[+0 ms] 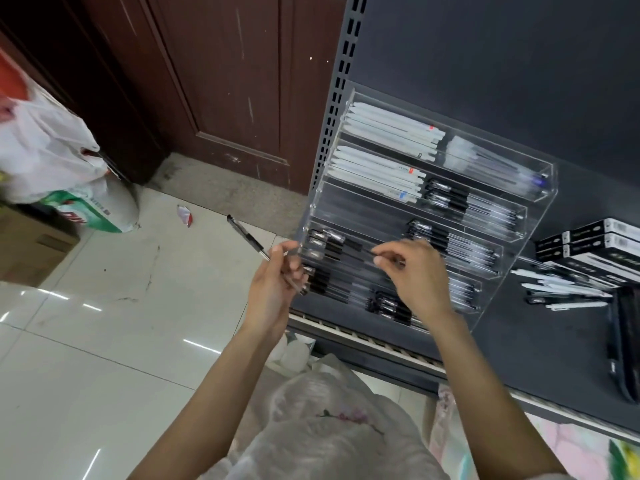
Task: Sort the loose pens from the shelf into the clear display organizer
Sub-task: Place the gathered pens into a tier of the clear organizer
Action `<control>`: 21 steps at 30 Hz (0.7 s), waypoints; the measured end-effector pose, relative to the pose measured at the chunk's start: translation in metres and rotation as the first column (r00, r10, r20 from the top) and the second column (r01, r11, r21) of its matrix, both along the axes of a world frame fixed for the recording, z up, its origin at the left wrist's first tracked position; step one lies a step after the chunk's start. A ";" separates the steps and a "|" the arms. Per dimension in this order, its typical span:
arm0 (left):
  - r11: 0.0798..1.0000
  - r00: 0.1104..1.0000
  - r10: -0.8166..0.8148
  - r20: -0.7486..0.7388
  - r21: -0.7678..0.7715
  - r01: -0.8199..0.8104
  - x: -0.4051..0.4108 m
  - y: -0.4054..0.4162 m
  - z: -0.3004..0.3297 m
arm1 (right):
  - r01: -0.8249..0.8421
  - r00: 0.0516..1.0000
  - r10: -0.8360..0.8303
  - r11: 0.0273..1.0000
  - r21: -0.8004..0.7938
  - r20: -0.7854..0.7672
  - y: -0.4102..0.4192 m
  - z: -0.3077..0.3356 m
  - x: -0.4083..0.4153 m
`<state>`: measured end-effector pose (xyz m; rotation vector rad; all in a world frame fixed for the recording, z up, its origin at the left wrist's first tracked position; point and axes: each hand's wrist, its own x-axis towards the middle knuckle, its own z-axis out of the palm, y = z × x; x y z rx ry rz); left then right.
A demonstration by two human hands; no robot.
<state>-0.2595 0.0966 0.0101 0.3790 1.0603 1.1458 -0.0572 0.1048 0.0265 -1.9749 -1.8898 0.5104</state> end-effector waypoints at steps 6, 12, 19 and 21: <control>0.992 0.995 0.085 -0.053 -0.088 -0.090 -0.015 -0.002 -0.006 | -0.139 0.961 0.139 0.990 -0.016 0.238 0.011 -0.008 -0.012; 0.992 0.997 0.064 -0.049 -0.108 -0.069 -0.016 -0.005 -0.008 | -0.258 0.864 0.274 0.961 -0.094 0.423 0.023 -0.013 -0.026; 0.997 0.995 -0.002 -0.095 -0.081 -0.006 -0.010 -0.012 -0.009 | -0.231 0.903 0.250 0.968 -0.097 0.349 0.023 -0.025 -0.025; 0.998 0.986 -0.027 -0.163 -0.069 0.016 -0.006 -0.013 -0.009 | -0.220 0.907 0.240 0.971 -0.095 0.347 0.023 -0.029 -0.024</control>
